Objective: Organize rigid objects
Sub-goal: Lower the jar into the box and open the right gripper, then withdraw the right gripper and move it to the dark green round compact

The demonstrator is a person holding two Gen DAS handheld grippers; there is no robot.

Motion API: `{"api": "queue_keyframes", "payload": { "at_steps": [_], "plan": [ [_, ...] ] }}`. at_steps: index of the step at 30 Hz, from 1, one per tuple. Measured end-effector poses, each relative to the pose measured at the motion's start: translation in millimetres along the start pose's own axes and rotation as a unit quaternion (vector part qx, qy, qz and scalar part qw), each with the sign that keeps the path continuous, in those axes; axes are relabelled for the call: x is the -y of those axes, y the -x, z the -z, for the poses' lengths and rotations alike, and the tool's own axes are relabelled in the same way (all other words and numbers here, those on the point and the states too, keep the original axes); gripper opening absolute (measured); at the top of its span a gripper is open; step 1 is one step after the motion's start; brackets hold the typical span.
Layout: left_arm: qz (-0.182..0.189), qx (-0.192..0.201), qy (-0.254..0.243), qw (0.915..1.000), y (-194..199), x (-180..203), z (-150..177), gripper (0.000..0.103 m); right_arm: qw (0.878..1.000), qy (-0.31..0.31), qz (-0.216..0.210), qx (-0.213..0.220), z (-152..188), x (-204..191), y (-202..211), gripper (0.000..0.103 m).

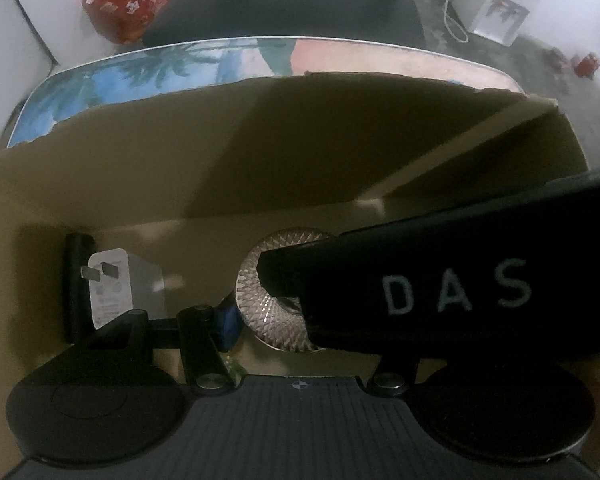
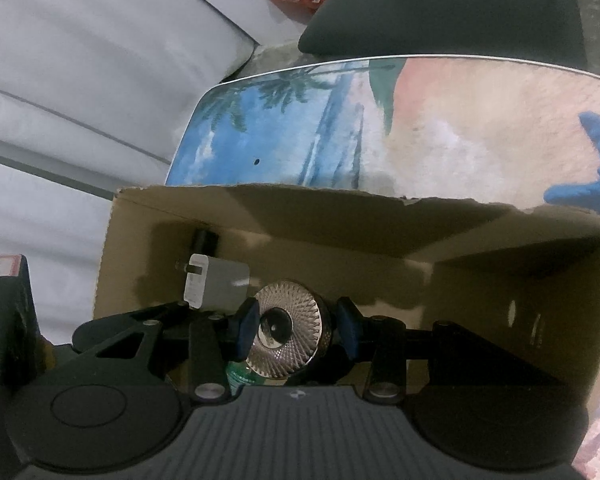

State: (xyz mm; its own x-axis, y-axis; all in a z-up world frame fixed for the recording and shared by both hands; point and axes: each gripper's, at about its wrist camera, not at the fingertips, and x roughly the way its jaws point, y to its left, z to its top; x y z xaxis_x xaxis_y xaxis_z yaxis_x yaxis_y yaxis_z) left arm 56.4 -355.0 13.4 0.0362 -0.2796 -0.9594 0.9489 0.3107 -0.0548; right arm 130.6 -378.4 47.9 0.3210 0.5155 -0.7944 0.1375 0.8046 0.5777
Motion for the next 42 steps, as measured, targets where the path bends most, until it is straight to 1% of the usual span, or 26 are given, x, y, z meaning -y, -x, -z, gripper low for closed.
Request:
{"api": "queue_keyframes", "payload": {
  "at_steps": [4,6,9,12,15,20,23,26,28,30,32,35,39,42],
  "plan": [
    [0.001,0.016,0.001,0.9999,7,1,0,0.060,1.000,0.001,-0.006,0.011,0,-1,1,0.045],
    [0.000,0.021,0.000,0.9998,12,1,-1,0.064,1.000,0.000,-0.006,0.018,0,-1,5,0.045],
    [-0.004,0.031,0.002,0.9995,20,0,1,0.066,0.999,0.000,-0.006,0.035,1,-3,15,0.045],
    [0.001,0.043,0.004,0.9991,32,-2,7,0.067,0.998,0.000,-0.011,0.064,8,-7,35,0.045],
    [0.010,0.061,-0.001,0.9981,50,-4,19,0.067,0.994,0.008,-0.015,0.105,22,-16,64,0.045],
    [0.028,0.103,0.000,0.9942,92,-8,47,0.070,0.983,0.027,-0.019,0.181,66,-36,117,0.045],
    [0.039,0.140,-0.007,0.9893,122,-9,72,0.073,0.972,0.033,-0.026,0.231,107,-43,149,0.045],
    [0.041,0.170,-0.020,0.9844,147,-12,103,0.078,0.962,0.026,-0.039,0.269,152,-44,172,0.046],
    [0.039,0.181,-0.026,0.9824,157,-16,126,0.080,0.957,0.016,-0.051,0.287,177,-42,180,0.046],
    [0.047,0.180,-0.025,0.9822,162,-21,148,0.080,0.952,0.004,-0.056,0.301,202,-40,183,0.046],
    [0.055,0.183,-0.028,0.9811,165,-26,170,0.080,0.949,-0.008,-0.057,0.309,223,-38,181,0.046],
    [0.044,0.190,-0.024,0.9804,166,-37,201,0.080,0.949,-0.019,-0.065,0.308,249,-39,168,0.046],
    [0.023,0.201,-0.014,0.9793,157,-50,234,0.081,0.959,-0.024,-0.070,0.274,269,-45,134,0.047],
    [0.012,0.205,-0.023,0.9785,145,-53,252,0.081,0.968,-0.018,-0.068,0.242,271,-54,103,0.047]
  ]
}}
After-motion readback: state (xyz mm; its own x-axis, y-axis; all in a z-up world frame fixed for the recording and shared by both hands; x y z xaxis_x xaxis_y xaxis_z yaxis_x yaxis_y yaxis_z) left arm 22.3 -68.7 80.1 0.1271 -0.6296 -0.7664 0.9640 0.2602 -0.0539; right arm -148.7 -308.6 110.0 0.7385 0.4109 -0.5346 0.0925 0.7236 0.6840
